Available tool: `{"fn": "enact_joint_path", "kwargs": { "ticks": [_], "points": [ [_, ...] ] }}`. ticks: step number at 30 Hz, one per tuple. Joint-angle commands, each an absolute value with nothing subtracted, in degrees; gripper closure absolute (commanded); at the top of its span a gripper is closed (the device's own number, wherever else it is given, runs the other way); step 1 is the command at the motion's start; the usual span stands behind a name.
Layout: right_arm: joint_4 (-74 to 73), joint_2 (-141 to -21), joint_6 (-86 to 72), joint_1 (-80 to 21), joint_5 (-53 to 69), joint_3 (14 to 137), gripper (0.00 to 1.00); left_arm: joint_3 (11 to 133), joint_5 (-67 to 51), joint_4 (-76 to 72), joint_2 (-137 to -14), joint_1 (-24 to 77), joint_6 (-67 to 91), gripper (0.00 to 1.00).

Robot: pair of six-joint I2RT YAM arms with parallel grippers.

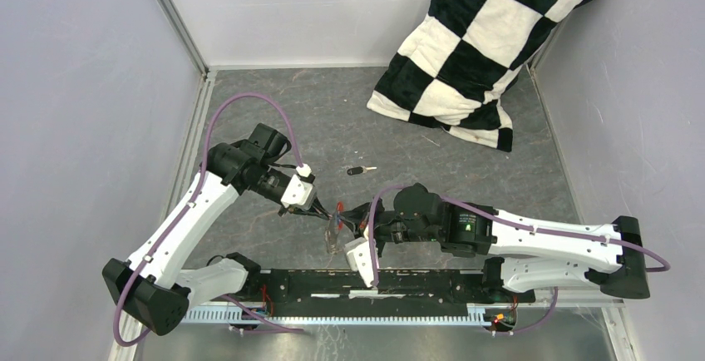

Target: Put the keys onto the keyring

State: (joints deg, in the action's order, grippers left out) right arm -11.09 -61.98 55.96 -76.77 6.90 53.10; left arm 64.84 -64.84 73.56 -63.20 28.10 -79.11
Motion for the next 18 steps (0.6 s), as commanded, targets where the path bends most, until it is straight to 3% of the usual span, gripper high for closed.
{"fn": "enact_joint_path", "kwargs": {
  "ticks": [1, 18],
  "points": [
    [-8.86, -62.04, 55.81, -77.07, 7.64, 53.05, 1.0, 66.18, -67.49, 72.95, -62.14, 28.23, -77.32, 0.98],
    [-8.58, -62.31, 55.79, -77.08, 7.71, 52.36, 1.0, 66.18, -67.41, 72.77, -62.02, 28.22, -77.16, 0.98]
  ]
}}
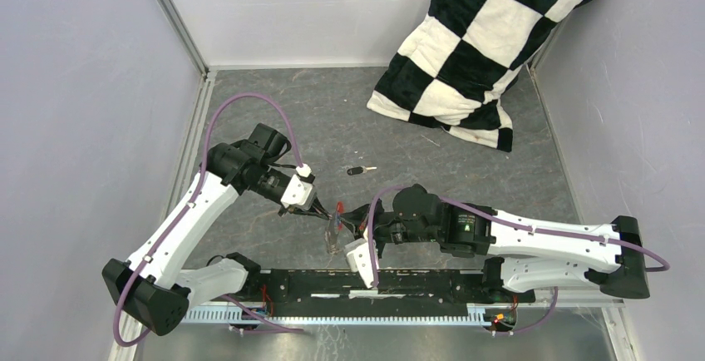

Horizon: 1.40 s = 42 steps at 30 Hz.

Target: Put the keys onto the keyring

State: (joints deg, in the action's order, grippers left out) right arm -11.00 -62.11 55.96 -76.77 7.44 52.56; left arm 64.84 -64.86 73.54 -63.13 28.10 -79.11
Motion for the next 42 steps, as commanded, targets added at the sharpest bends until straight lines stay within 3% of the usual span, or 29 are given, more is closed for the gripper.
{"fn": "enact_joint_path", "kwargs": {
  "ticks": [1, 42],
  "points": [
    [-8.59, -62.31, 55.81, -77.08, 7.78, 52.51, 1.0, 66.18, -67.41, 72.75, -62.06, 28.25, -77.05, 0.98],
    [-6.07, -63.02, 57.13, -77.09, 8.35, 54.84, 1.0, 64.34, -64.94, 67.75, -61.89, 28.22, -71.7, 0.98]
  ]
}}
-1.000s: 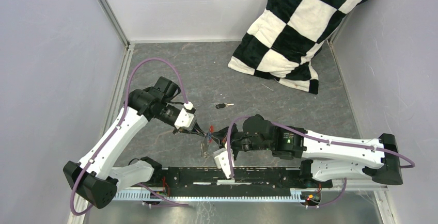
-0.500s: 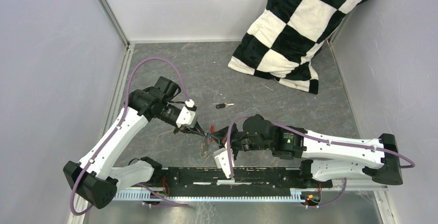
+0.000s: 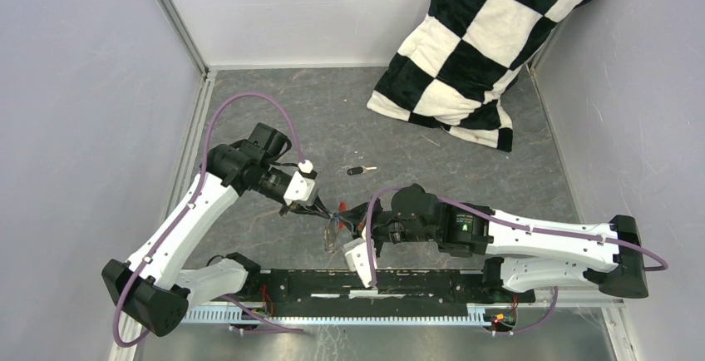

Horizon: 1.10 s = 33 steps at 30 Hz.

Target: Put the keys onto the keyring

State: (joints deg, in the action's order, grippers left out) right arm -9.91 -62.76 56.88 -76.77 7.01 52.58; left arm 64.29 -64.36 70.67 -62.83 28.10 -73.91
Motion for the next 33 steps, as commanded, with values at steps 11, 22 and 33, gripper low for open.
{"fn": "enact_joint_path", "kwargs": {
  "ticks": [11, 22, 33],
  "points": [
    [-4.83, -63.87, 56.87, -77.09, 8.86, 55.35, 1.0, 63.89, -63.64, 67.39, -61.79, 28.21, -72.58, 0.98],
    [-3.87, -65.32, 56.52, -77.07, 8.61, 55.63, 1.0, 63.55, -63.98, 67.39, -61.15, 28.34, -72.86, 0.98],
    [-3.95, -68.09, 54.13, -76.14, 9.57, 58.42, 0.99, 64.43, -64.71, 68.64, -60.95, 28.49, -75.03, 0.98]
  ]
}}
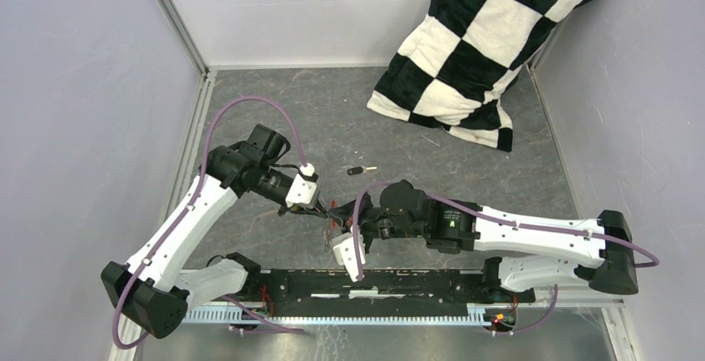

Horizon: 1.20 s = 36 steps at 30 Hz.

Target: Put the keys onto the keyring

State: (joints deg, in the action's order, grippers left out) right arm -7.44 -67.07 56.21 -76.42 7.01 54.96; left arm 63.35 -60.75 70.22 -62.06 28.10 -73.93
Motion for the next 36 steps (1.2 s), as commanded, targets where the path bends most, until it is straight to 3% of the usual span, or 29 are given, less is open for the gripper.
{"fn": "enact_joint_path", "kwargs": {
  "ticks": [1, 6, 14, 19, 36],
  "points": [
    [-3.91, -68.11, 53.6, -76.04, 9.87, 58.48, 1.0, 64.71, -64.83, 69.3, -60.99, 28.49, -75.7, 0.98],
    [-3.03, -68.13, 51.07, -75.65, 11.1, 58.47, 1.0, 64.68, -65.74, 67.35, -59.66, 28.48, -74.06, 0.98],
    [-3.74, -68.22, 47.68, -75.23, 11.63, 59.44, 1.0, 59.12, -66.97, 45.45, -52.99, 28.48, -54.47, 0.98],
    [-4.3, -68.85, 45.47, -74.25, 11.82, 60.88, 1.0, 57.58, -67.65, 40.04, -50.73, 28.48, -49.67, 0.98],
    [-11.7, -67.89, 39.82, -67.91, 24.71, 66.12, 0.78, 51.57, -68.14, 15.06, -44.7, 28.5, -20.27, 0.98]
  ]
}}
